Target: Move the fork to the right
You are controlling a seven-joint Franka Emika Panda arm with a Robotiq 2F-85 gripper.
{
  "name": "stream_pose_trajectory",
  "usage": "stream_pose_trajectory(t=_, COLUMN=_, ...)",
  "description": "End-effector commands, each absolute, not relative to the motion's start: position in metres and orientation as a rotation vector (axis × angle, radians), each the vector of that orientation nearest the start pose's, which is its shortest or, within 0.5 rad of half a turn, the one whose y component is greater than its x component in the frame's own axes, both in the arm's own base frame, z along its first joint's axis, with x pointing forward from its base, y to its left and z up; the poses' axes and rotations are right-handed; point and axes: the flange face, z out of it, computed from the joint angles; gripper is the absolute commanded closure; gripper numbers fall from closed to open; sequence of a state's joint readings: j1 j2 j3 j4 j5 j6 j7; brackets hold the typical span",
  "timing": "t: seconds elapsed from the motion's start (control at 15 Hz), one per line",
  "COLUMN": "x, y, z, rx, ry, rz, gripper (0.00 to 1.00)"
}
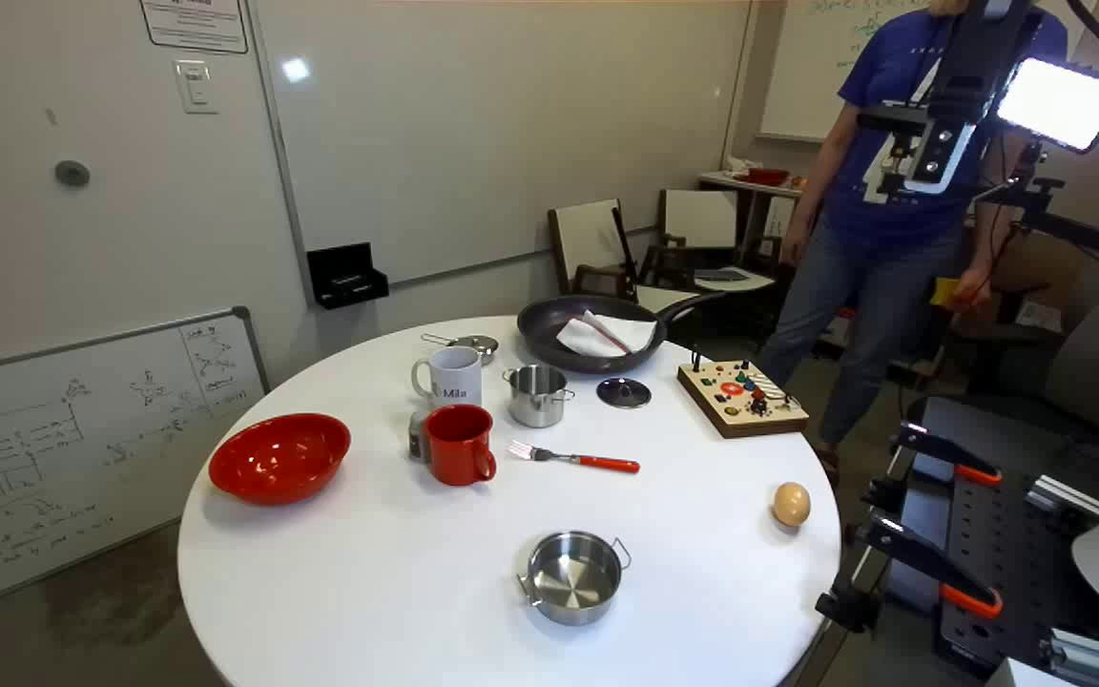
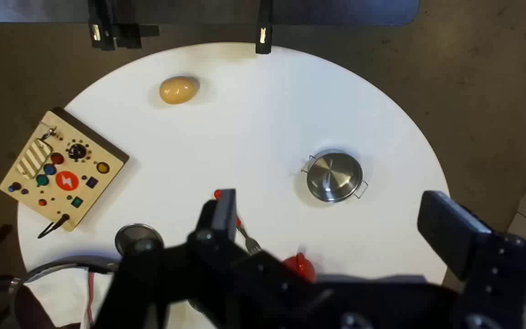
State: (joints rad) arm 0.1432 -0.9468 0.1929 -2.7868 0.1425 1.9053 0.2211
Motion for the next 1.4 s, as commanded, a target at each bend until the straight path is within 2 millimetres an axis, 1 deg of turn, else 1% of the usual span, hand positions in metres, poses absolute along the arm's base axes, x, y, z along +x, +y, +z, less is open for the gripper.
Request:
stream_pose_trajectory(t=0.0, x=0.263, y=0.1, z=0.457, rx=-3.146, ry=0.004, rz=-0.097, gripper=0.0)
stream_pose_trajectory(t=0.6, x=0.263, y=0.1, z=0.457, rx=-3.146, ry=0.004, rz=-0.097, gripper=0.0)
stream_pose_trajectory(t=0.67, x=0.266, y=0.097, z=0.457, rx=-3.156, ry=0.015, rz=-0.111, gripper=0.0)
stream_pose_trajectory(t=0.93, x=0.284, y=0.08, z=0.468, rx=-3.173, ry=-0.016, rz=-0.227, gripper=0.0)
stream_pose_trajectory(t=1.07, x=0.296, y=0.077, z=0.471, rx=-3.181, ry=-0.09, rz=-0.281, gripper=0.0)
stream_pose_trajectory(t=1.2, x=0.313, y=0.078, z=0.465, rx=-3.178, ry=-0.184, rz=-0.307, gripper=0.0)
stream_pose_trajectory(t=1.33, x=0.332, y=0.082, z=0.447, rx=-3.153, ry=-0.287, rz=-0.289, gripper=0.0)
